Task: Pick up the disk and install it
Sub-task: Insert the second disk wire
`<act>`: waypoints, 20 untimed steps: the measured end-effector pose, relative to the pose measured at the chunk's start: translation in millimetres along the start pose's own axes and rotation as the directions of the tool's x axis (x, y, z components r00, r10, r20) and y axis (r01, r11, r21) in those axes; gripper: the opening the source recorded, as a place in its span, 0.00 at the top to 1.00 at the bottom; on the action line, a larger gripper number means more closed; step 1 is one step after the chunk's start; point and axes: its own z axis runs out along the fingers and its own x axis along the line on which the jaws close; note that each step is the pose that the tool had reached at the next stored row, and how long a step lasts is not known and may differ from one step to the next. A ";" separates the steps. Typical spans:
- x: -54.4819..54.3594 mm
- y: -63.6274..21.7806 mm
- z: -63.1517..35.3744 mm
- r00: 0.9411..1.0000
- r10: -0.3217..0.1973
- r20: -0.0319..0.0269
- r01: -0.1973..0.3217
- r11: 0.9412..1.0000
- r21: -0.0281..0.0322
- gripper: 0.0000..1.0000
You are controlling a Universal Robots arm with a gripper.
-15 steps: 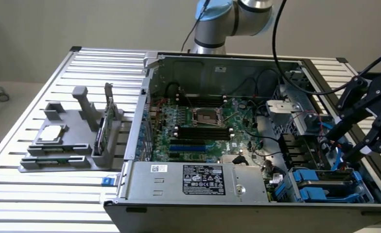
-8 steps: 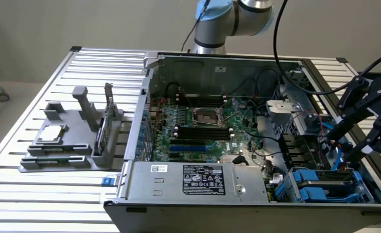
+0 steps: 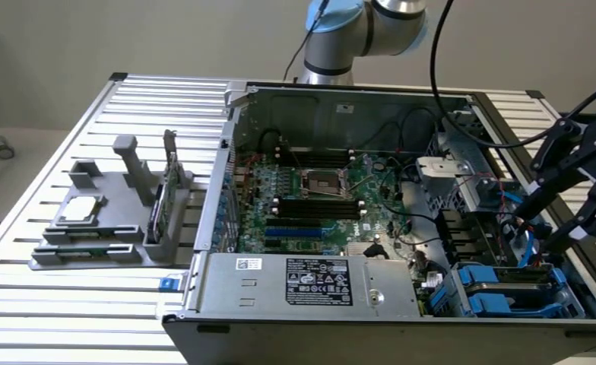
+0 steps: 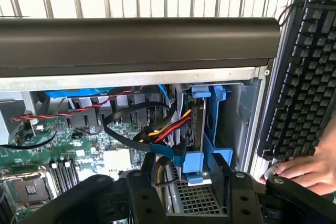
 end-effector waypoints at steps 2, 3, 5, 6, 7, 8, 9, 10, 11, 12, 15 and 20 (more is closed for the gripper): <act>0.1 0.7 -0.2 1.000 0.000 0.000 0.000 1.000 0.000 0.46; 0.2 0.8 -0.3 1.000 0.000 0.000 0.000 1.000 0.000 0.46; 0.2 1.0 -0.3 1.000 0.001 0.000 -0.001 1.000 0.000 0.46; 0.2 1.1 -0.3 1.000 0.001 0.000 -0.001 1.000 0.000 0.46; 0.2 1.1 -0.3 1.000 0.001 0.000 -0.001 1.000 0.000 0.48; 0.2 1.1 -0.3 1.000 0.002 0.000 -0.002 1.000 0.000 0.55; 0.2 1.1 -0.3 1.000 0.002 -0.001 -0.002 1.000 0.000 0.55; 0.2 1.1 -0.3 1.000 0.002 -0.001 -0.002 1.000 0.000 0.61; 0.2 1.1 -0.3 1.000 0.003 -0.001 -0.003 1.000 0.000 0.61; 0.2 1.1 -0.3 1.000 0.003 -0.001 -0.003 1.000 0.001 0.73; 0.2 1.1 -0.2 1.000 0.006 -0.002 -0.006 1.000 0.001 0.84; 0.2 1.1 -0.2 1.000 0.012 -0.004 -0.012 1.000 0.002 0.84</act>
